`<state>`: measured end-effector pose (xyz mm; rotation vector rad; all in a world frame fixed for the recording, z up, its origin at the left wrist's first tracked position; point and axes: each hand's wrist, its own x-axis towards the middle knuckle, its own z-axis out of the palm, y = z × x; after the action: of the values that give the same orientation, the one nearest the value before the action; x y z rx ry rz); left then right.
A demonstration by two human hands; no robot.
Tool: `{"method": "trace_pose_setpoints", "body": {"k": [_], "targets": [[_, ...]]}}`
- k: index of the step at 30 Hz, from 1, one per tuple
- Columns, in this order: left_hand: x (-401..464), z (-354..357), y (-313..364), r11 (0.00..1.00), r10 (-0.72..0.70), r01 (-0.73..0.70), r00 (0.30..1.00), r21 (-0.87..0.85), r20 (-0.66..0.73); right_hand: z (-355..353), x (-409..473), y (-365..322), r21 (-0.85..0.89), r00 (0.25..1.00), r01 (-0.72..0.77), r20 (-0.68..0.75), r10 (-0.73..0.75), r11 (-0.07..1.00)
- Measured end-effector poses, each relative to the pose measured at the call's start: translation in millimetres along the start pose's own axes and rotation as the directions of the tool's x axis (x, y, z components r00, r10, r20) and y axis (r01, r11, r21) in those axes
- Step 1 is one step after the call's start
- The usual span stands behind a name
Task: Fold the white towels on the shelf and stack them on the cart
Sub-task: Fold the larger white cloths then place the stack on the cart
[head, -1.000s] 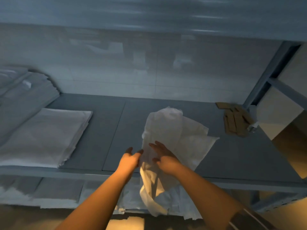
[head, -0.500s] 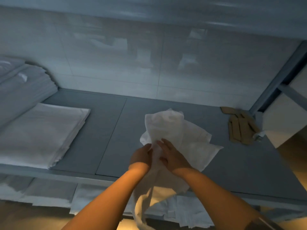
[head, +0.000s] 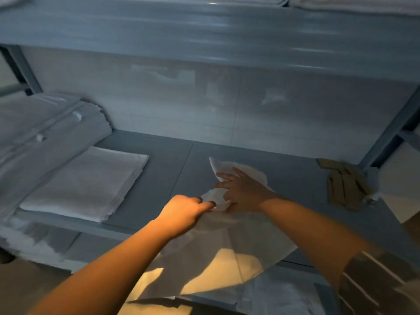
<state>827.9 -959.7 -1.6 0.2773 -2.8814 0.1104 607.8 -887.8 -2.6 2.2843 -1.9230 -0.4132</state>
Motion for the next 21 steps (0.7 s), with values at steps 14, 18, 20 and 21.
{"method": "trace_pose_setpoints", "body": {"k": [14, 18, 20, 21], "targets": [[2, -79, -9, 0.98, 0.09, -0.054, 0.978, 0.19, -0.188, 1, -100, 19, 0.221, 0.689, -0.707, 0.003, 0.724, 0.672], [-7, -74, -14, 0.982, 0.08, -0.052, 0.986, 0.184, -0.146, -5, -129, 12, 0.514, 0.555, -0.707, -0.023, 0.832, 0.486], [-15, -62, -21, 0.976, -0.056, 0.066, 0.997, 0.205, -0.054, -17, -134, 4, 0.573, 0.537, -0.646, -0.128, 0.834, 0.504], [-21, -55, -26, 0.966, -0.13, 0.135, 0.991, 0.22, -0.035, -24, -135, -1, 0.581, 0.539, -0.61, -0.195, 0.819, 0.539]]}}
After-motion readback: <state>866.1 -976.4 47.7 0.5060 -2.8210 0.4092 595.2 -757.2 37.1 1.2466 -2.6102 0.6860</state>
